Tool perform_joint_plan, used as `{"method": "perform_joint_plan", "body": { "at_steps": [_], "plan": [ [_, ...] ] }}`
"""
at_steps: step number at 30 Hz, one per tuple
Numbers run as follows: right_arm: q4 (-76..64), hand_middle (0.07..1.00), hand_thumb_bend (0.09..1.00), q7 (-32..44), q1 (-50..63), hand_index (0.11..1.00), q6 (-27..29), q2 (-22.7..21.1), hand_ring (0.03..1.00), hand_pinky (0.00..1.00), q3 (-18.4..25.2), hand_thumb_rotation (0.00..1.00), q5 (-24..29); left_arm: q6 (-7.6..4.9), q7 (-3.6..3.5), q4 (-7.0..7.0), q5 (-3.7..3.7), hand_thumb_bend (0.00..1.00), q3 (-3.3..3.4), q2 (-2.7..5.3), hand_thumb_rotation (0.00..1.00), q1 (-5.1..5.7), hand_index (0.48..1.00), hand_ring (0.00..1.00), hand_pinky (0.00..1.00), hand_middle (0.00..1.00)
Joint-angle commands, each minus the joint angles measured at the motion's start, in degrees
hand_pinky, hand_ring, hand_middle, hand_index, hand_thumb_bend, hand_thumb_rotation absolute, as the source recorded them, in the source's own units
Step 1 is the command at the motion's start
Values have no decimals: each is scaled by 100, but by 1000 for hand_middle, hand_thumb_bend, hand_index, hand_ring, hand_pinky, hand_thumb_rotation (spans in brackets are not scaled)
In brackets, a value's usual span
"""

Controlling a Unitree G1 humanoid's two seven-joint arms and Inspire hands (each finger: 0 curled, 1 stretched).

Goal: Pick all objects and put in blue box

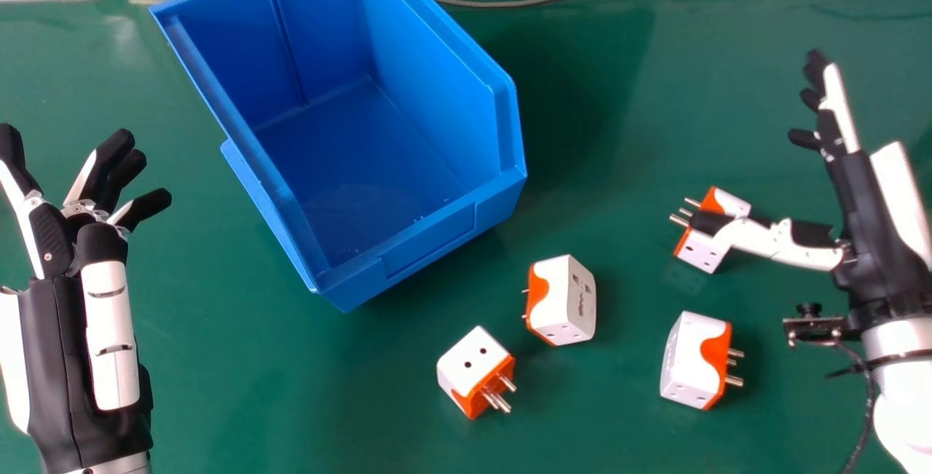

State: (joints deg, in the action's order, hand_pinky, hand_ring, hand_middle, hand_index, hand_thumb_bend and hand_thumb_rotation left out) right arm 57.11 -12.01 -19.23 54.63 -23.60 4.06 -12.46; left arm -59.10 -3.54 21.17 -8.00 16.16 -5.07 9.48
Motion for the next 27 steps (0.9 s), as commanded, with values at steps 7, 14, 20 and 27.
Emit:
{"method": "perform_joint_plan", "body": {
  "at_steps": [7,14,20,27],
  "plan": [
    [168,778,429,1029,-194,664,505,335,661,732,392,773,1208,-42,3,-5,-20,455,40,-37,953,-33,867,852,747,873],
    [242,773,419,1149,-241,655,528,356,651,733,507,763,1214,-23,35,-51,44,472,48,-31,945,-31,867,850,745,873],
    [293,770,417,1172,-274,644,545,370,623,718,565,756,1193,-21,97,-80,133,452,58,-17,953,-13,866,849,739,871],
    [255,772,412,1180,-265,642,527,373,625,719,581,753,1177,-46,88,54,93,471,58,-47,946,-85,866,849,740,872]
  ]
}}
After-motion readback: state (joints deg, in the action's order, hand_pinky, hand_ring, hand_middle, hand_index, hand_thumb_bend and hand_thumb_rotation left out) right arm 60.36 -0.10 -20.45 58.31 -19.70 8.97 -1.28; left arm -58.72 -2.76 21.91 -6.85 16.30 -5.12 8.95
